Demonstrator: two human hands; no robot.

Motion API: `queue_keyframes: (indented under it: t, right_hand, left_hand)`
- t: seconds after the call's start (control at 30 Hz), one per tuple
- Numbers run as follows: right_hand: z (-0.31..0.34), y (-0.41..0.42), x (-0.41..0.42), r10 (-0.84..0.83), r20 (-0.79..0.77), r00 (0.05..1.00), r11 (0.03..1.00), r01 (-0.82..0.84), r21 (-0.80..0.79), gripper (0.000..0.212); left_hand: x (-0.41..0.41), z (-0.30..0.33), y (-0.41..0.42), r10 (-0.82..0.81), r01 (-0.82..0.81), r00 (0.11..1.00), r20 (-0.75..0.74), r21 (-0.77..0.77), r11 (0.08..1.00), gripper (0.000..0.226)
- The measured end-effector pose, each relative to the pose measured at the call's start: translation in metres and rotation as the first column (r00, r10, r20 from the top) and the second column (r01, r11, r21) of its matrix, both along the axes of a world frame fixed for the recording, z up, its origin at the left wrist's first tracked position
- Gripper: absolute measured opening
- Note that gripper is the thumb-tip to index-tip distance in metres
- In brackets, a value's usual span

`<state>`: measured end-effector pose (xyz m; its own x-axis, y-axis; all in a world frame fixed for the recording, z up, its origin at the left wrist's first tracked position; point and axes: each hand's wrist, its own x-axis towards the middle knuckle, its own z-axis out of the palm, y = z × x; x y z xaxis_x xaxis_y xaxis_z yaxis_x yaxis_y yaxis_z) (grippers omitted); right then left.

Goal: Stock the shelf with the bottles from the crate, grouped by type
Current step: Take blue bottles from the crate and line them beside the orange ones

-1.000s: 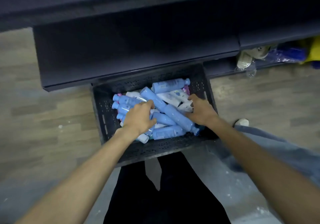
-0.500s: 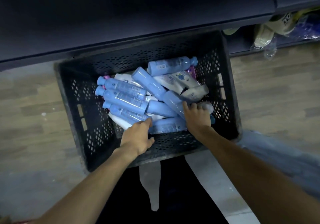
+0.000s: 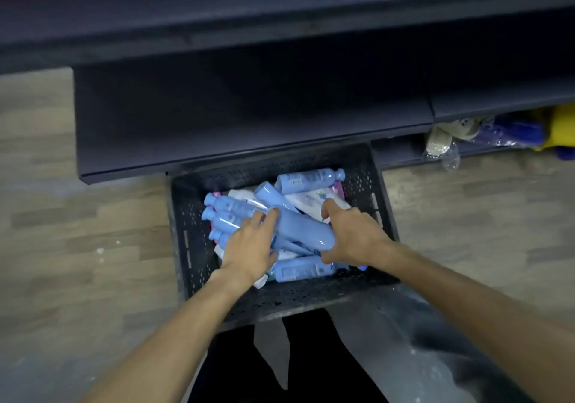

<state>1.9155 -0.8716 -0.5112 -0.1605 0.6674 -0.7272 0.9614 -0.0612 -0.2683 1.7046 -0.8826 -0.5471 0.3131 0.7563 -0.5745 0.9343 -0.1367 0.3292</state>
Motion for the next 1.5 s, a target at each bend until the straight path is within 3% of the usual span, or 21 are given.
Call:
queue_keyframes:
  t: [0.17,0.37,0.43,0.5,0.57,0.67,0.8,1.03,1.17,1.5]
  right_hand:
    - [0.102,0.025,-0.018,0.154,-0.006,0.988,0.973,-0.15,0.175,0.073]
    - [0.214,0.04,-0.036,0.298,0.037,0.954,0.884,-0.291,0.366,0.076]
    - [0.258,0.042,-0.032,0.273,-0.086,0.958,0.866,-0.206,0.455,0.08]
    - [0.302,0.044,-0.023,0.17,-0.311,0.935,0.861,0.012,0.509,0.078]
    - [0.337,0.045,-0.016,0.085,-0.524,0.847,0.861,0.202,0.466,0.069]
    - [0.364,0.048,-0.02,0.058,-0.704,0.708,0.901,0.267,0.343,0.064]
    - [0.384,0.058,-0.047,0.18,-0.662,0.728,0.835,0.242,0.494,0.076]
    - [0.43,0.079,-0.09,0.295,-0.765,0.573,0.709,0.405,0.577,0.059]
    - [0.468,0.087,-0.108,0.374,-0.758,0.534,0.629,0.454,0.631,0.055]
    - [0.57,0.11,-0.134,0.545,-0.645,0.535,0.438,0.474,0.764,0.052]
  left_hand:
    - [-0.012,0.073,0.038,-0.224,0.221,0.974,-0.026,0.316,0.923,0.071]
    - [-0.042,0.163,0.053,-0.172,0.125,0.983,0.06,0.464,0.877,0.071]
    - [-0.057,0.187,0.053,-0.141,0.049,0.978,0.152,0.488,0.871,0.071]
    - [-0.072,0.208,0.053,-0.097,-0.031,0.968,0.231,0.497,0.867,0.071]
    - [-0.083,0.23,0.055,-0.052,-0.109,0.951,0.305,0.487,0.866,0.07]
    - [-0.092,0.266,0.061,0.001,-0.224,0.904,0.427,0.472,0.853,0.07]
    - [-0.097,0.314,0.072,0.014,-0.332,0.823,0.567,0.461,0.823,0.07]
    - [-0.101,0.387,0.081,-0.037,-0.459,0.682,0.73,0.466,0.756,0.062]
    - [-0.101,0.429,0.088,-0.08,-0.495,0.62,0.781,0.468,0.732,0.052]
    - [-0.103,0.529,0.114,-0.194,-0.546,0.602,0.775,0.576,0.608,0.041]
